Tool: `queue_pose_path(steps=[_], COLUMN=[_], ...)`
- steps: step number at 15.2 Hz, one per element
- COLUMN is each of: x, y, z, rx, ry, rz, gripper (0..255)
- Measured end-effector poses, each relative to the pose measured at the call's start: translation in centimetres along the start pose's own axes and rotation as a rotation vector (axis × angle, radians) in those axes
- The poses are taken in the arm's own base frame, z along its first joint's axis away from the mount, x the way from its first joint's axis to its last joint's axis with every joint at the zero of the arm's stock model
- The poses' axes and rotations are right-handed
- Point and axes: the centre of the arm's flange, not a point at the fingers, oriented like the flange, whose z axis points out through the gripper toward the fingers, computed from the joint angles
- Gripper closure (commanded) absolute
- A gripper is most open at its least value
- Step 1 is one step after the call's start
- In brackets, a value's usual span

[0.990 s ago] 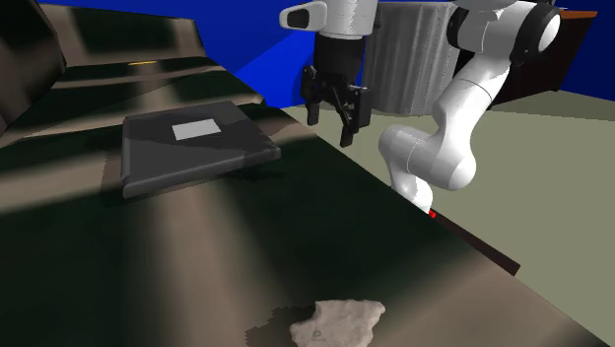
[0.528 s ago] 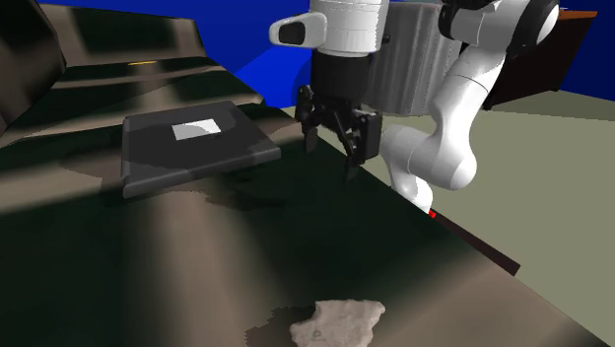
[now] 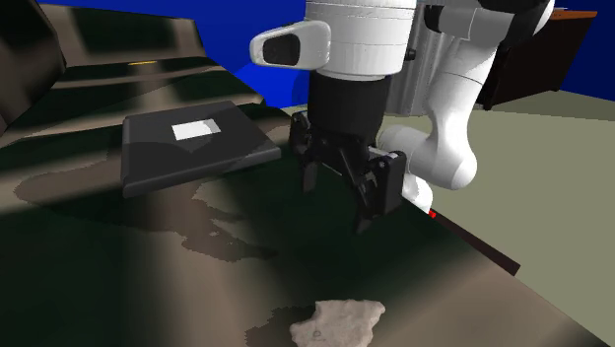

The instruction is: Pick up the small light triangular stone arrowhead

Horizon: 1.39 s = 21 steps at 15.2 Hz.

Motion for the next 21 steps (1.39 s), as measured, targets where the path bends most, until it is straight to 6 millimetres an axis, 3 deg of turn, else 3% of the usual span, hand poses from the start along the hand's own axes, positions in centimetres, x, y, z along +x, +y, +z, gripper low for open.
queue_pose_path(steps=[8, 16, 17, 21], x=[6.4, 7.1, 7.1, 7.0], y=[-7.8, -8.9, -8.8, -8.8], z=[0.8, 4.1, 4.3, 4.4], rx=[0.026, 0.03, 0.03, 0.031], ry=[0.01, 0.011, 0.011, 0.014], rz=[-0.029, -0.032, -0.032, -0.033], gripper=[0, 0, 255, 255])
